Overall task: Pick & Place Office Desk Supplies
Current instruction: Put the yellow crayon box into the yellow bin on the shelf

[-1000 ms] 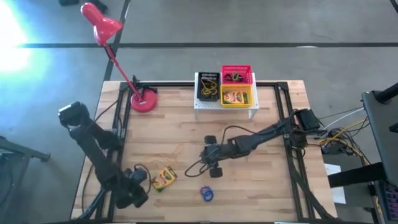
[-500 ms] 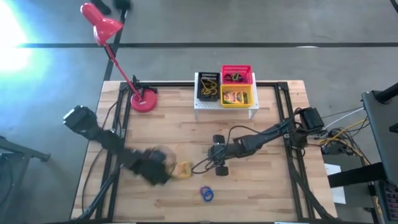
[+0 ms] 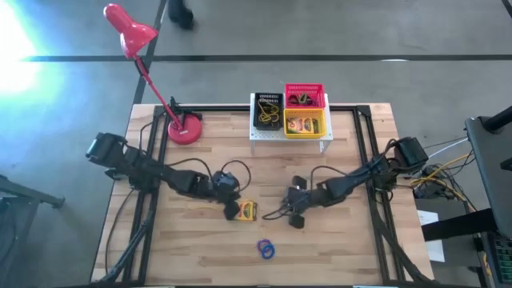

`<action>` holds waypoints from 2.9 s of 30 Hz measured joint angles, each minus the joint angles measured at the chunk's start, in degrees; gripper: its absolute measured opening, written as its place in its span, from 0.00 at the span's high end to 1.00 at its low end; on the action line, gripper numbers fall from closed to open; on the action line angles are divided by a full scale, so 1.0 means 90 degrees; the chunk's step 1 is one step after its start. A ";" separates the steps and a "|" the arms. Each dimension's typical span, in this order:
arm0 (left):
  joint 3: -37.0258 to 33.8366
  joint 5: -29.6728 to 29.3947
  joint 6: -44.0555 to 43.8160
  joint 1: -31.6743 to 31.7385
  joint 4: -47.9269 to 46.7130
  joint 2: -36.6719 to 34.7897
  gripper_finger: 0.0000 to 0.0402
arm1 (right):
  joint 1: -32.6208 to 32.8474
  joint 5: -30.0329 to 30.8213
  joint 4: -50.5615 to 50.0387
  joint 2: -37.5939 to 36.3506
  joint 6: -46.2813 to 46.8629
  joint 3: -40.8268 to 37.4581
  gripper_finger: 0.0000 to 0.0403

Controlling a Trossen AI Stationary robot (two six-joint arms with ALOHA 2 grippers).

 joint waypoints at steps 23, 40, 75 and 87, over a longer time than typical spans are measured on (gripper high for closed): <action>-0.0836 0.0698 -0.1156 -0.0800 0.1839 0.0740 0.98 | -0.0317 -0.1469 -0.0361 0.0941 -0.1601 0.1461 0.60; -0.0514 0.0510 0.0140 -0.0371 0.2908 0.1531 0.98 | -0.0614 -0.2094 -0.0583 0.0909 -0.0291 0.1080 0.61; -0.0123 -0.0832 0.0831 -0.0691 0.0574 -0.0420 0.98 | -0.0380 0.0328 -0.0277 0.0372 0.1065 0.0742 0.98; -0.0119 -0.1692 0.2109 -0.0611 0.2213 0.0248 0.98 | -0.0077 0.0189 -0.0732 -0.1469 -0.0227 0.0781 0.98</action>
